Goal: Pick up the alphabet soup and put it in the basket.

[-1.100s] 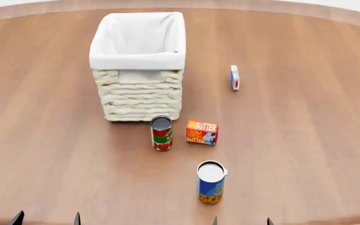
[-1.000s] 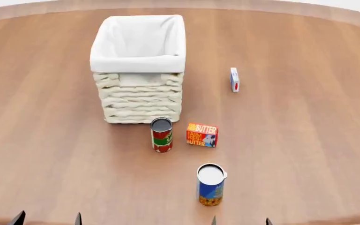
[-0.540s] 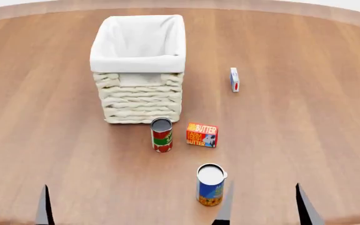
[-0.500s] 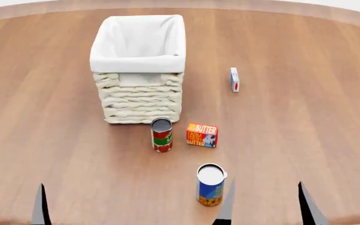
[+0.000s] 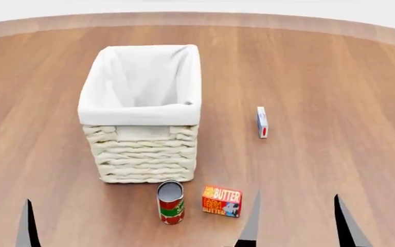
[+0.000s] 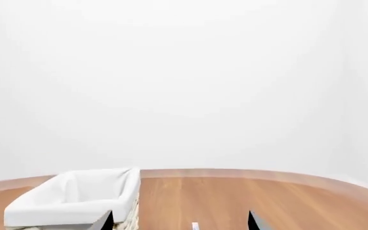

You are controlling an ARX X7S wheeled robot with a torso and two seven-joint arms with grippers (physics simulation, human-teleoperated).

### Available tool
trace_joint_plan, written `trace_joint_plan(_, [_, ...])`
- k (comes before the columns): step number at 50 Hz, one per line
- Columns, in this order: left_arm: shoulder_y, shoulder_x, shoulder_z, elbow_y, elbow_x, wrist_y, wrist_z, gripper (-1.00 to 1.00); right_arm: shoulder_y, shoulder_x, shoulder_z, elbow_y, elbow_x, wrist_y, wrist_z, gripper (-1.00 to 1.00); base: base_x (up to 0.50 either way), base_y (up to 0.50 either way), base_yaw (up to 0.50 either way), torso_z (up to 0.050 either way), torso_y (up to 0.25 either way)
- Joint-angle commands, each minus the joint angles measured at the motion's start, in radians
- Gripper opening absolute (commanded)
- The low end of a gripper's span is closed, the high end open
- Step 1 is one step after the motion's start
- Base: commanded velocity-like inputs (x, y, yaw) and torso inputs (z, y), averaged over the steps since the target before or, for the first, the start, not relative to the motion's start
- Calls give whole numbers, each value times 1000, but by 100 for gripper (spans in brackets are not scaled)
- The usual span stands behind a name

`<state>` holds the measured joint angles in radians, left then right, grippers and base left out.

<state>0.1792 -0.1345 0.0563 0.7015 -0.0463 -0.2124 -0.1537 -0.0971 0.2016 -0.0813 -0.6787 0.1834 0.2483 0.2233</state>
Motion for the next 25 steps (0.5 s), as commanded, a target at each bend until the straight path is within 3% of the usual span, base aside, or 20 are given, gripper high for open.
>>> trace_joint_plan(1, [3,-14,16,3,7,3,-17,100,-1,5,-10,-8,8,9,9,100,500,0,0,0,0])
trace_joint_plan(18, [5,-31,34,-7,3,8,-31,100,-6,12,-18,9,28,-21,12,100,500,0,0,0,0])
trace_joint_plan(25, [5,-36,39,-13,0,6,-38,100,-8,19,-18,8,37,-21,22,100,0,0,0,0,2])
